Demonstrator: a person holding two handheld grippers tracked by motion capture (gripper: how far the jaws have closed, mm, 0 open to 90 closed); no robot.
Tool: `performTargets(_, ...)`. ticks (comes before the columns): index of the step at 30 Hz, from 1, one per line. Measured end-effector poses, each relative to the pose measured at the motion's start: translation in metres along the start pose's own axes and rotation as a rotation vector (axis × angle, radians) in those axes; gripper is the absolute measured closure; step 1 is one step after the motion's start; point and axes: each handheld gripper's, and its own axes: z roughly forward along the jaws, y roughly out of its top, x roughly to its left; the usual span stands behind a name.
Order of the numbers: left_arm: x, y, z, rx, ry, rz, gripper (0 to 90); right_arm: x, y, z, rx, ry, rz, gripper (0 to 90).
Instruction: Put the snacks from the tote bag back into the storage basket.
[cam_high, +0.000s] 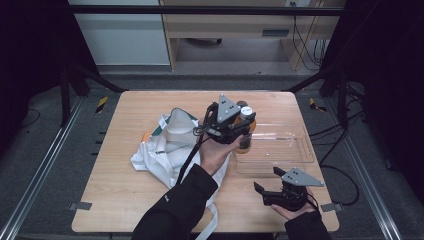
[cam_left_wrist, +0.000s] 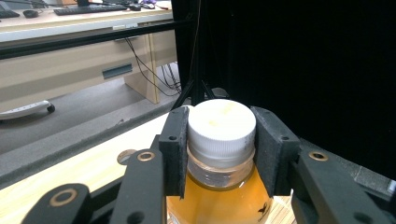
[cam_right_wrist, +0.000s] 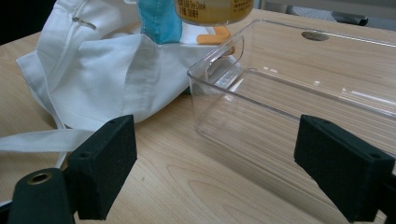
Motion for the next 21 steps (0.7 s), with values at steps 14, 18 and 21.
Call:
performTargets(14,-0.008,-0.007,0.014,0.019,-0.005,0.006,58.8,0.000,0.000,0.000,0.000,0.003,-0.003,13.3)
performTargets(18,-0.010,-0.010,0.019,0.026,-0.008,0.009,58.9,0.000,0.000,0.000,0.000,0.005,-0.004,13.3)
performTargets(21,-0.012,-0.012,0.022,0.032,-0.010,0.010,58.8,0.000,0.000,0.000,-0.002,0.005,-0.005,13.2)
